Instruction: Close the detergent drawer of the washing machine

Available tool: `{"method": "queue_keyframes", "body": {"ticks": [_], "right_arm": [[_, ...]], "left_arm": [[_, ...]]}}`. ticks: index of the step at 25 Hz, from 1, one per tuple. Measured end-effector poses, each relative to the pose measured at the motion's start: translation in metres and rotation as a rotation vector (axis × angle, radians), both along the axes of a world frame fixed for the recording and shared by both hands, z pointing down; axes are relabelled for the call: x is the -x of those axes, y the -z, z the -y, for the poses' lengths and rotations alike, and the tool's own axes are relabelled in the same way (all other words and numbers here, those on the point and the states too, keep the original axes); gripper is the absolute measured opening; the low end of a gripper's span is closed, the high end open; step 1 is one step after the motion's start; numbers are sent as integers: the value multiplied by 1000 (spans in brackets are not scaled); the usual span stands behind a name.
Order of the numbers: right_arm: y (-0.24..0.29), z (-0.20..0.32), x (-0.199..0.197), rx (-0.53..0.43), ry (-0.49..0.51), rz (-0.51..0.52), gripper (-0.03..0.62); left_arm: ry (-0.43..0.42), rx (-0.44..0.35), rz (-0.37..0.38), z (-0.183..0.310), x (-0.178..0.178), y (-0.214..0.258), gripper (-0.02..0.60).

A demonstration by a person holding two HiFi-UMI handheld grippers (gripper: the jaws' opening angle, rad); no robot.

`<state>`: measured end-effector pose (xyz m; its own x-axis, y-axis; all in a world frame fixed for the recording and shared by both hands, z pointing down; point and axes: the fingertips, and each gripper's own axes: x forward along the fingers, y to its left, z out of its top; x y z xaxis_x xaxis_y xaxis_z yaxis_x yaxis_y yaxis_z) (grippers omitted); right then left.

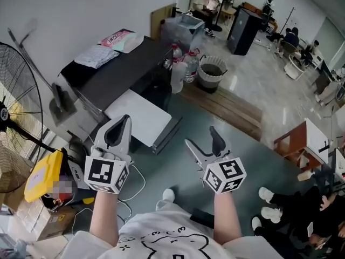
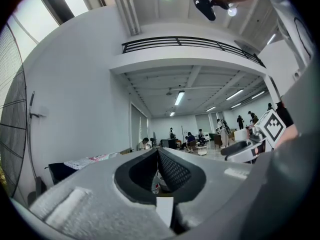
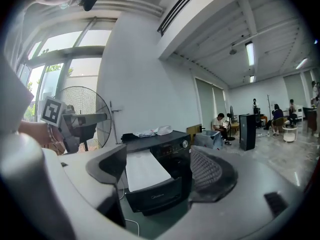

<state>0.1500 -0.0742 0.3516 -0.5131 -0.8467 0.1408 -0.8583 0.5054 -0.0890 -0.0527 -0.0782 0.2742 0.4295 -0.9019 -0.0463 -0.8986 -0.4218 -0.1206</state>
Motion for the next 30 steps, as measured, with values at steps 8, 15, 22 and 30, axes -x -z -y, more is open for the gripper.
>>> {"method": "queue_keyframes", "body": {"ticks": [8,15,22,30], "right_arm": [[-49,30,-3,103,83,10,394],[-95,40,8,198,145,44,394],[-133,50,24,271,185,61,394],[-176,54,42,347,242,98,394]], "left_arm": [[34,46,13,31,-17,-22,14],[45,93,32,44,-21,-41,14],[38,132,49,55,-18,-61,15],[5,169,73,63,-19,-78,14]]}}
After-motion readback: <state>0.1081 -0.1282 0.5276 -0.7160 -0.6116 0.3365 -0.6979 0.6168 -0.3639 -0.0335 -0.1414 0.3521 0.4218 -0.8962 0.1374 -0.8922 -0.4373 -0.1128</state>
